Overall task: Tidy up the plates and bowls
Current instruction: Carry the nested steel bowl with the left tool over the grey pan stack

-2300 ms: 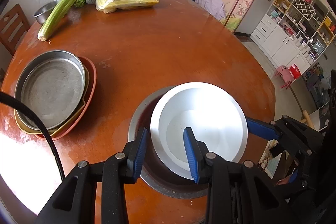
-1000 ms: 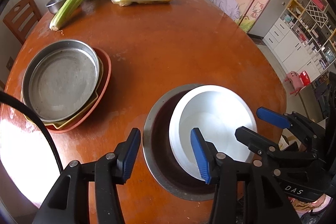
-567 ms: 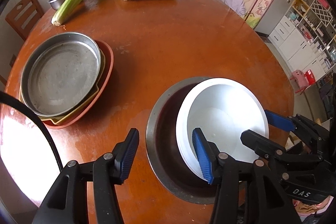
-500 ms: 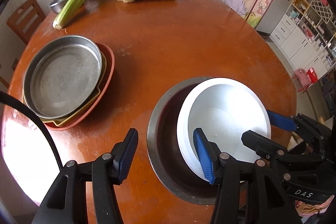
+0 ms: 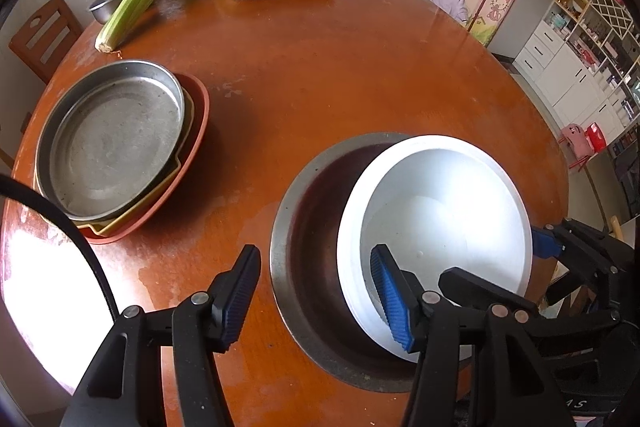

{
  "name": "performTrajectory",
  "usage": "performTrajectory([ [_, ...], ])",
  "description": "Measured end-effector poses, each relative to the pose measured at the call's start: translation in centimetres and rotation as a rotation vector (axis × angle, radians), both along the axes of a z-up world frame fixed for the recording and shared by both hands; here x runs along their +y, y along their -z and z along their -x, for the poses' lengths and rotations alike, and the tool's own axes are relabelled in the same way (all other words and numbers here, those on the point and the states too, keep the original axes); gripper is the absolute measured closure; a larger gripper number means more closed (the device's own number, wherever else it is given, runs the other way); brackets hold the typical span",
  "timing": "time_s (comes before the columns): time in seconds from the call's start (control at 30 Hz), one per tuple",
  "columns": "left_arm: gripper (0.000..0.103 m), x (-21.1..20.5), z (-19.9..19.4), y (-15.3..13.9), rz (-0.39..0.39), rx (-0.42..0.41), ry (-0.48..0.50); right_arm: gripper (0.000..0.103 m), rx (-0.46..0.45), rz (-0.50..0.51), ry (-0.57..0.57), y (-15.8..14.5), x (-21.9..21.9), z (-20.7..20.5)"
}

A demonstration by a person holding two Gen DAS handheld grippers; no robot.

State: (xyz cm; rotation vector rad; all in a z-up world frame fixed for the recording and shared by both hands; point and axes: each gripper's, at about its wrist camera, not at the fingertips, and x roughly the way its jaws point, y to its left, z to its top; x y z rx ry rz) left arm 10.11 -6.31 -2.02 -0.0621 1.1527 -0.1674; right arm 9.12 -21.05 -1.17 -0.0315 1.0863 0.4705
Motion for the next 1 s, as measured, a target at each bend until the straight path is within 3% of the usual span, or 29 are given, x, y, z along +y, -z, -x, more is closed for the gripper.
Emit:
performTrajectory([
  [0.27,0.052,0.3,-0.3,0.7,0.07,0.033,0.009,0.038,0.01,-0.027,0.0,0.0,-0.1,-0.1],
  [1.0,0.053,0.5,0.2,-0.5,0.053,0.008,-0.005,0.038,0.001,-0.044,-0.012,-0.6,0.4,-0.3],
])
